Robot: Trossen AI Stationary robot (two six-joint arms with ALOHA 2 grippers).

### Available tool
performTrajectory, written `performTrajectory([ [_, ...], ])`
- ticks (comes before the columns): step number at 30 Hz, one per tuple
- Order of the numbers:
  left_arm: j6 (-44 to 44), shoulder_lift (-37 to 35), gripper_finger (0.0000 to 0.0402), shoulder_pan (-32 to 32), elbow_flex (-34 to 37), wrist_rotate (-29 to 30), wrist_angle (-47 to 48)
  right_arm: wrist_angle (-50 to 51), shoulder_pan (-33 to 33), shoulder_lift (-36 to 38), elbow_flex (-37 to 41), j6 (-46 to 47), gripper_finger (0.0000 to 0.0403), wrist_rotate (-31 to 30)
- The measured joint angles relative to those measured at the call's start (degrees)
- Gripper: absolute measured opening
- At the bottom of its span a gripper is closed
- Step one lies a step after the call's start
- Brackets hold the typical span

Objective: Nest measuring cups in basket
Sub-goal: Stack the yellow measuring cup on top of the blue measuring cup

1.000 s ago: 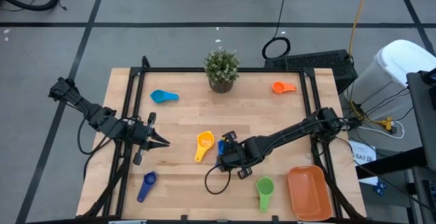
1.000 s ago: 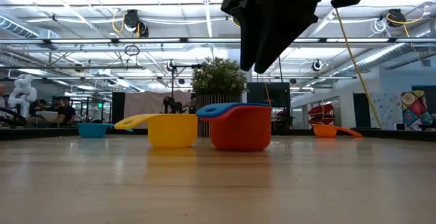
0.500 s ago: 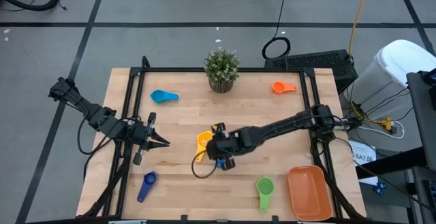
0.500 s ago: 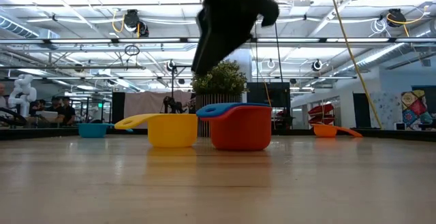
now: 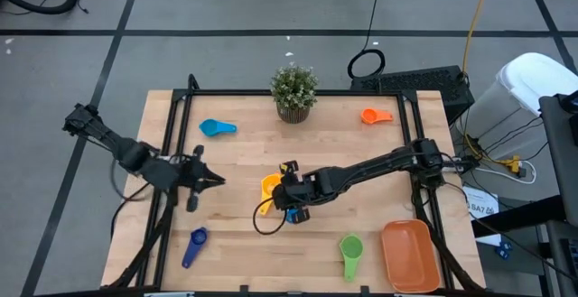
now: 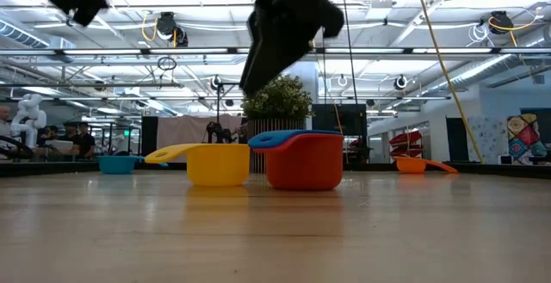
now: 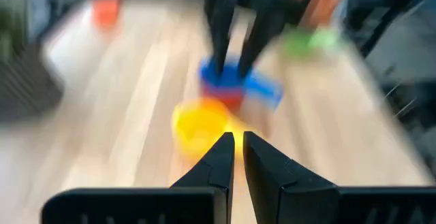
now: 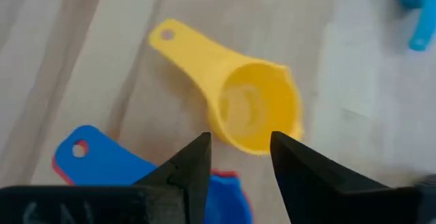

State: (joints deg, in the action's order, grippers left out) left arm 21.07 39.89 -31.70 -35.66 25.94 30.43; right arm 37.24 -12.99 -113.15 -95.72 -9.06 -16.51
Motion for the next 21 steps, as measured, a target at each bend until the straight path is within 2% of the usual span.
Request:
performTrajectory([
  [2, 2.82, 3.15, 0.0035, 0.43, 0.00, -0.53, 0.26, -0.31, 0.00, 1.53, 0.00, -1.00, 0.0146, -1.07],
  [6, 2.90, 10.37, 0.0035, 1.59, -0.02, -0.43, -5.56, -0.13, 0.13, 2.65, -0.02, -1.14, 0.0146, -1.44],
  [13, 3.09, 22.04, 0.0035, 7.02, -0.91, -2.40, -9.46, 9.65, 0.26, 6.67, -0.02, 5.30, 0.0146, -6.51],
  [18, 3.63, 29.90, 0.0036, 11.92, -6.24, -7.58, -7.14, 18.16, 0.26, 11.66, -0.01, 13.90, 0.0146, -8.00],
  [21, 1.09, 34.80, 0.0036, 13.40, -11.64, -7.92, -2.94, 22.36, 0.26, 14.39, -0.02, 17.49, 0.0146, -7.90],
])
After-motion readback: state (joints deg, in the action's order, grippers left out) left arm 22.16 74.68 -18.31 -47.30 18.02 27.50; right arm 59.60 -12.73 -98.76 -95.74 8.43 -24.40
